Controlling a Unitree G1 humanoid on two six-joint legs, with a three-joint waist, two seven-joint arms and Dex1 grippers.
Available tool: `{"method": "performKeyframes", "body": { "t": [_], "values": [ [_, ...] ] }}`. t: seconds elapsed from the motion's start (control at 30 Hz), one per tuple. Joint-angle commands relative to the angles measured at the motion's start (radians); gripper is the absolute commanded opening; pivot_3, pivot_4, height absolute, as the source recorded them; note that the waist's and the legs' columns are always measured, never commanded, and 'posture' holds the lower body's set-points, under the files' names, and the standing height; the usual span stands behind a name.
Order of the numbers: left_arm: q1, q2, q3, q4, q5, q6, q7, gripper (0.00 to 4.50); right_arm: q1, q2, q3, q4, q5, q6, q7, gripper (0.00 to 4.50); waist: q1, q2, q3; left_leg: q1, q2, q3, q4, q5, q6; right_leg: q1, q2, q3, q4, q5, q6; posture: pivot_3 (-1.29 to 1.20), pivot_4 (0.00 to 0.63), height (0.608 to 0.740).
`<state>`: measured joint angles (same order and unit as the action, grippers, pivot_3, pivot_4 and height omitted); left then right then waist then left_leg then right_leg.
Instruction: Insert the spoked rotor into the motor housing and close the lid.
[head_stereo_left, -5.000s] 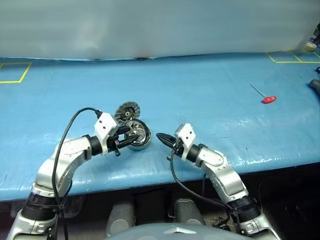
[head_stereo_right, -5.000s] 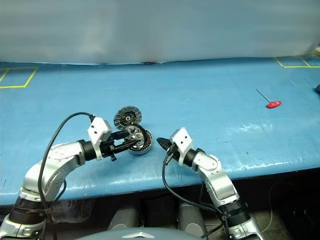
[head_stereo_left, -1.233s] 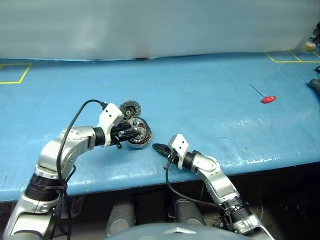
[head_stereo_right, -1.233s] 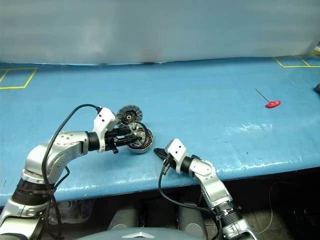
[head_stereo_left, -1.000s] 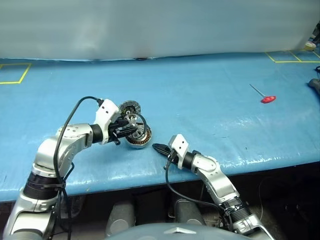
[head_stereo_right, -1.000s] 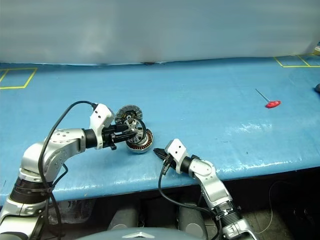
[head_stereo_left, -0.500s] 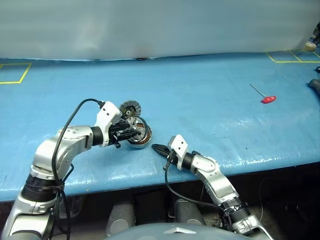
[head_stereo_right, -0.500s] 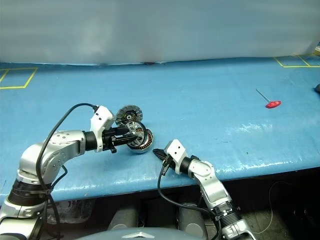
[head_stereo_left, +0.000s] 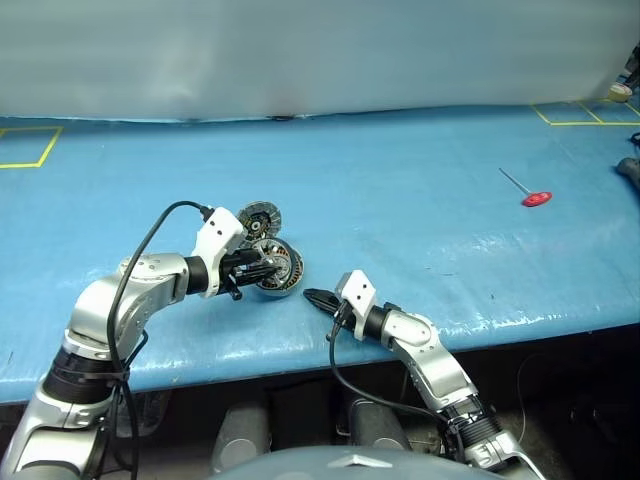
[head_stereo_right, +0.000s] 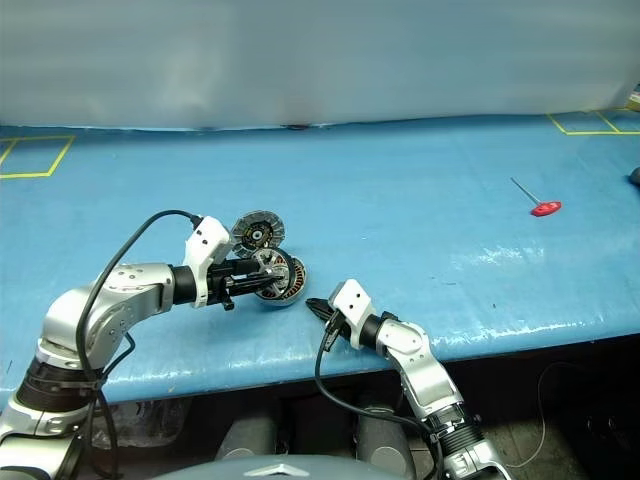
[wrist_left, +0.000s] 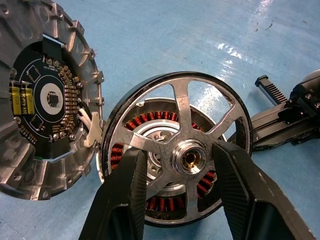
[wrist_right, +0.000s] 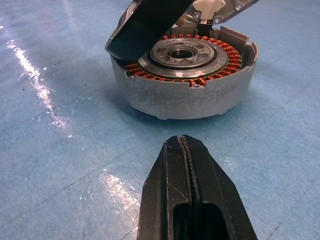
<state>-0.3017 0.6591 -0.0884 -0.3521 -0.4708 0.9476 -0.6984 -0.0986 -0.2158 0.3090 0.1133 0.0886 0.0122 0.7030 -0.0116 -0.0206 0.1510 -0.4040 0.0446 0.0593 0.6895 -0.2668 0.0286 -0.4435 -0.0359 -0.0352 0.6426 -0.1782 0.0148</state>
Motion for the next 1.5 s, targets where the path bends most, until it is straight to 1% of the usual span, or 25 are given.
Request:
{"method": "performKeyframes", "body": {
  "t": [0.03, 0.23, 0.3, 0.33, 0.5, 0.53, 0.93, 1.0, 1.1, 1.33, 1.5],
  "values": [
    [0.000, 0.014, 0.005, -0.004, 0.010, -0.003, 0.003, 1.85, 0.001, 0.006, 0.001, -0.027, 0.005, -0.004, -0.003, 0.00, 0.000, 0.000, 0.000, 0.000, 0.000, 0.000, 0.000, 0.000, 0.000, 0.000, 0.000, 0.000, 0.000, 0.000, 0.000, 0.00, 0.150, 0.740],
    [-0.002, 0.019, 0.002, -0.003, 0.009, -0.001, 0.003, 1.85, -0.001, 0.009, 0.003, -0.025, 0.003, -0.005, -0.004, 0.00, -0.001, 0.000, 0.000, 0.000, 0.000, 0.000, 0.000, 0.000, 0.000, 0.000, 0.000, 0.000, 0.000, 0.000, 0.000, 0.00, 0.150, 0.740],
    [-0.004, 0.019, 0.002, -0.002, 0.008, -0.001, 0.002, 2.47, -0.002, 0.010, 0.003, -0.024, 0.002, -0.006, -0.004, 0.00, -0.001, 0.000, 0.000, 0.000, 0.000, 0.000, 0.000, 0.000, 0.000, 0.000, 0.000, 0.000, 0.000, 0.000, 0.000, 0.00, 0.150, 0.740],
    [-0.006, 0.018, 0.002, -0.002, 0.007, 0.000, 0.002, 2.68, -0.002, 0.010, 0.003, -0.023, 0.002, -0.006, -0.004, 0.00, 0.000, 0.000, 0.000, 0.000, 0.000, 0.000, 0.000, 0.000, 0.000, 0.000, 0.000, 0.000, 0.000, 0.000, 0.000, 0.00, 0.150, 0.740],
    [-0.015, 0.012, -0.005, 0.002, 0.009, -0.003, 0.004, 4.34, 0.000, 0.011, 0.002, -0.024, 0.001, -0.006, -0.006, 0.00, 0.000, 0.000, 0.000, 0.000, 0.000, 0.000, 0.000, 0.000, 0.000, 0.000, 0.000, 0.000, 0.000, 0.000, 0.000, 0.00, 0.150, 0.740],
    [-0.017, 0.012, -0.006, 0.003, 0.009, -0.003, 0.004, 4.46, 0.001, 0.011, 0.002, -0.025, 0.001, -0.006, -0.006, 0.00, 0.000, 0.000, 0.000, 0.000, 0.000, 0.000, 0.000, 0.000, 0.000, 0.000, 0.000, 0.000, 0.000, 0.000, 0.000, 0.00, 0.150, 0.740],
    [-0.019, 0.012, 0.014, -0.018, -0.011, -0.007, -0.001, 4.46, 0.000, 0.005, -0.001, -0.024, 0.002, -0.004, -0.004, 0.00, 0.001, 0.000, 0.000, 0.000, 0.000, 0.000, 0.000, 0.000, 0.000, 0.000, 0.000, 0.000, 0.000, 0.000, 0.000, 0.00, 0.150, 0.740],
    [-0.022, 0.004, 0.035, -0.034, -0.025, -0.011, 0.002, 4.46, -0.002, 0.007, -0.001, -0.022, 0.002, -0.005, -0.003, 0.00, 0.000, 0.000, 0.000, 0.000, 0.000, 0.000, 0.000, 0.000, 0.000, 0.000, 0.000, 0.000, 0.000, 0.000, 0.000, 0.00, 0.150, 0.740],
    [-0.015, -0.032, 0.092, -0.080, -0.075, -0.042, 0.000, 4.46, -0.003, 0.008, -0.001, -0.022, 0.003, -0.006, -0.003, 0.00, 0.001, 0.000, 0.000, 0.000, 0.000, 0.000, 0.000, 0.000, 0.000, 0.000, 0.000, 0.000, 0.000, 0.000, 0.000, 0.00, 0.150, 0.740],
    [0.093, -0.075, 0.151, -0.163, -0.100, -0.160, 0.001, 4.46, 0.007, 0.001, -0.006, -0.035, 0.006, 0.002, -0.005, 0.00, 0.000, 0.000, 0.000, 0.001, 0.000, 0.001, -0.001, 0.000, 0.000, 0.000, 0.000, 0.001, 0.000, 0.000, 0.000, 0.00, 0.150, 0.740],
    [0.225, -0.161, 0.171, -0.212, -0.035, -0.329, 0.079, 4.46, 0.031, -0.012, -0.035, -0.078, 0.022, 0.037, -0.027, 0.00, 0.003, 0.000, 0.000, 0.001, 0.001, 0.001, -0.001, 0.000, 0.000, 0.000, -0.001, 0.002, 0.000, 0.000, 0.000, 0.00, 0.150, 0.740]
  ]
}}
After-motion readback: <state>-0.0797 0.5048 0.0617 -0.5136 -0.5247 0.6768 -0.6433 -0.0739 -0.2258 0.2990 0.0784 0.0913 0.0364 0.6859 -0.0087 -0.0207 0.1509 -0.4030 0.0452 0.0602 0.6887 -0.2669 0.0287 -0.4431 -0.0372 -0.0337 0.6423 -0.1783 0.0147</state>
